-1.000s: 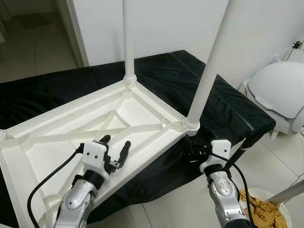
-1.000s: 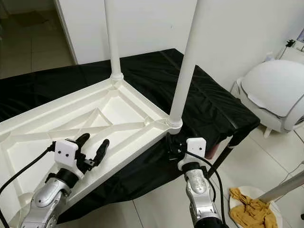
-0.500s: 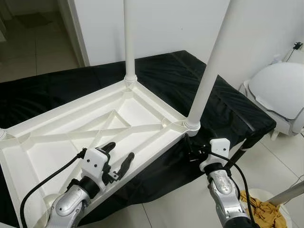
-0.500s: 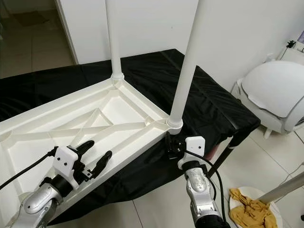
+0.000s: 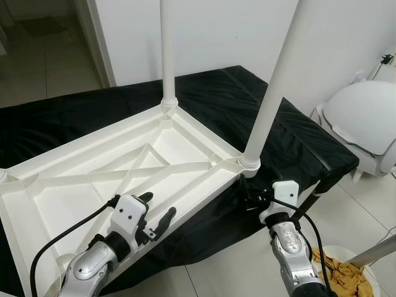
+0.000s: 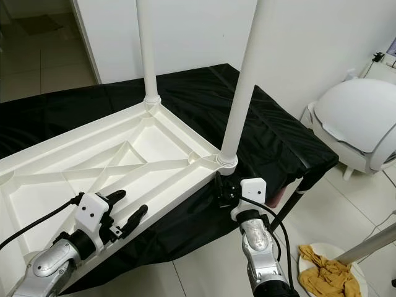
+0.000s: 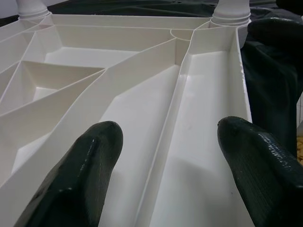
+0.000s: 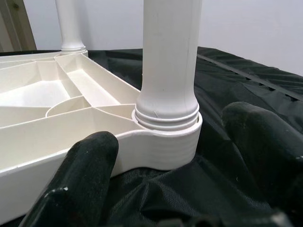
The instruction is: Building children table
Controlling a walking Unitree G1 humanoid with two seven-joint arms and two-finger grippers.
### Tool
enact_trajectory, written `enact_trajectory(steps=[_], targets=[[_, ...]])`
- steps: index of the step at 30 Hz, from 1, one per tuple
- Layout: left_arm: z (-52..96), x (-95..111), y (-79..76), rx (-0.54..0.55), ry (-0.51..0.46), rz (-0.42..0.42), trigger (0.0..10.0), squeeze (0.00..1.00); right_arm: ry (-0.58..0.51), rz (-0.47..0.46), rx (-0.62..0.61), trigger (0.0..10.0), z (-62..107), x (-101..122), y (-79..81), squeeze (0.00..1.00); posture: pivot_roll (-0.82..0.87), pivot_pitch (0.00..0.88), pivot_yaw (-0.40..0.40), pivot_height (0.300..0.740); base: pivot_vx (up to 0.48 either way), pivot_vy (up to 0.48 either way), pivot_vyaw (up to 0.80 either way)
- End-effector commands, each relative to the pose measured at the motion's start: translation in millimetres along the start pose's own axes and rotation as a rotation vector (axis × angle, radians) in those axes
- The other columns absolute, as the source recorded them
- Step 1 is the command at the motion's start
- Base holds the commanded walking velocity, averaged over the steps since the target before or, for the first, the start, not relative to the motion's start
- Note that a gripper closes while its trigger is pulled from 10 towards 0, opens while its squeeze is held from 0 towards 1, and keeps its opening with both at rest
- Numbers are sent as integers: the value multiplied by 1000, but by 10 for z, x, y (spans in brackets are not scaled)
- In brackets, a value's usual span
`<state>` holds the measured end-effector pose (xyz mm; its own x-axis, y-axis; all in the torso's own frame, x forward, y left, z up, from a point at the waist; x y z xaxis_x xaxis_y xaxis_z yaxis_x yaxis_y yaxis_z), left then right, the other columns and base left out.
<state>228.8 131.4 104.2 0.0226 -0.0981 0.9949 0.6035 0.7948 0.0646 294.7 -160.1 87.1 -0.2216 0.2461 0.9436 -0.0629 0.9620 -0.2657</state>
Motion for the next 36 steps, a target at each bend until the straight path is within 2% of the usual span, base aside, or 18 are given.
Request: enact_trajectory(steps=[1,6,11,16,20,25,33,35,36], targets=[[23,-21,-18,-14,20,2,10000,0,11,10,6,10000,33,-35,19,0,-14,0,12,740,0,0,0],[23,-46,-24,-24,52,-21,10000,0,12,13,7,10000,31,-39,21,0,-14,0,13,740,0,0,0],[-18,-118,-48,-18,157,-46,10000,0,11,16,11,10000,35,-38,31,0,-13,0,14,740,0,0,0],[-101,-126,-56,29,223,11,10000,0,11,16,8,10000,28,-39,43,0,-13,0,18,740,0,0,0],[-132,-121,-56,45,238,23,10000,0,11,16,7,10000,25,-37,51,0,-13,0,18,740,0,0,0],[-292,-35,-40,111,240,110,10000,0,11,23,14,10000,37,-38,80,0,-15,0,20,740,0,0,0],[-451,57,30,161,273,106,10000,0,10,28,11,10000,28,-36,82,0,-19,0,23,740,0,0,0],[-486,88,51,174,274,107,9608,0,10,29,9,10000,24,-34,85,0,-21,0,27,740,0,0,0],[-511,104,74,190,286,111,8667,0,9,28,9,10000,23,-32,93,0,-23,0,28,740,0,0,0]])
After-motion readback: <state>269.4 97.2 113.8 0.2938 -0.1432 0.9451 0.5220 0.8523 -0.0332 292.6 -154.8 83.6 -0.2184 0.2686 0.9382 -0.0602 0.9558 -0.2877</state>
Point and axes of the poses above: a point about 5 cm out from each wrist's last joint towards the gripper, its own z axis pointing back from the gripper into the wrist, its own x axis along the axis of the wrist's last joint, y = z × x, the point moved 2 cm from there along -z, pointing out of the wrist towards the gripper, and after that the axes turned 3 degrees about z, right-handed, at the moved point
